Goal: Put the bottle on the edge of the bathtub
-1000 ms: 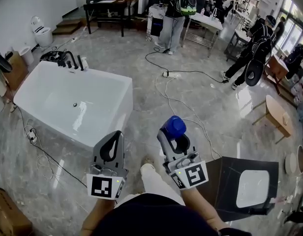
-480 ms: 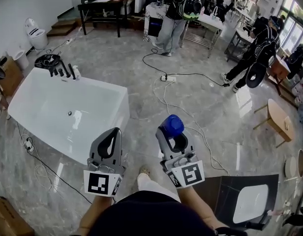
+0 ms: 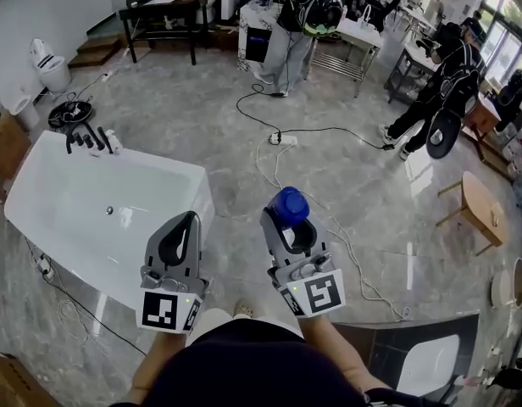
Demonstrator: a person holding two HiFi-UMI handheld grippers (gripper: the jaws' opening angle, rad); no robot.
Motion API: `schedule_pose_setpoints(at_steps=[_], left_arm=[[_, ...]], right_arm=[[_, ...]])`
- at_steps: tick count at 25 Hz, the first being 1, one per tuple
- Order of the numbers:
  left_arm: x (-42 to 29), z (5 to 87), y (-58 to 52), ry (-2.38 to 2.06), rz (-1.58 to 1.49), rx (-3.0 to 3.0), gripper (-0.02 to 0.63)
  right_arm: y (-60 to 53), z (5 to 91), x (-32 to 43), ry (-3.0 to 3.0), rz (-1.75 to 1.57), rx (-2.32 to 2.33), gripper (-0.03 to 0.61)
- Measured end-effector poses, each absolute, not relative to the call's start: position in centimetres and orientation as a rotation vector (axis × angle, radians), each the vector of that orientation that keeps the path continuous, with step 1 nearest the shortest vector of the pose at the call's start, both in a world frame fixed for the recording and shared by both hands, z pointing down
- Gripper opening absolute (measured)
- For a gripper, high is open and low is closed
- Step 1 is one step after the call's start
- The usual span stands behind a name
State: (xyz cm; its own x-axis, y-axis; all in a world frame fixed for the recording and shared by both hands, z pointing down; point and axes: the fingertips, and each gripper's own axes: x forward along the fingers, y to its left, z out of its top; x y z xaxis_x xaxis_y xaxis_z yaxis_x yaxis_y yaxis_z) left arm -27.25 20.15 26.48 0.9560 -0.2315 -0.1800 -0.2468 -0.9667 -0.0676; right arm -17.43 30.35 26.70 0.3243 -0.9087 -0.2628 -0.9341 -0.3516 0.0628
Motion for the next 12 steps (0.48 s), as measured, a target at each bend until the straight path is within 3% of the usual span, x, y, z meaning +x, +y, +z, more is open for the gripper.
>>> schedule_pose_setpoints(at_steps=[12], left_arm=[[-19.1, 28.7, 17.2, 0.240, 0.192, -3.051, 0.003]], right_arm=[[28.8, 28.2, -10.2, 1.596, 0.340, -2.565, 0.155]])
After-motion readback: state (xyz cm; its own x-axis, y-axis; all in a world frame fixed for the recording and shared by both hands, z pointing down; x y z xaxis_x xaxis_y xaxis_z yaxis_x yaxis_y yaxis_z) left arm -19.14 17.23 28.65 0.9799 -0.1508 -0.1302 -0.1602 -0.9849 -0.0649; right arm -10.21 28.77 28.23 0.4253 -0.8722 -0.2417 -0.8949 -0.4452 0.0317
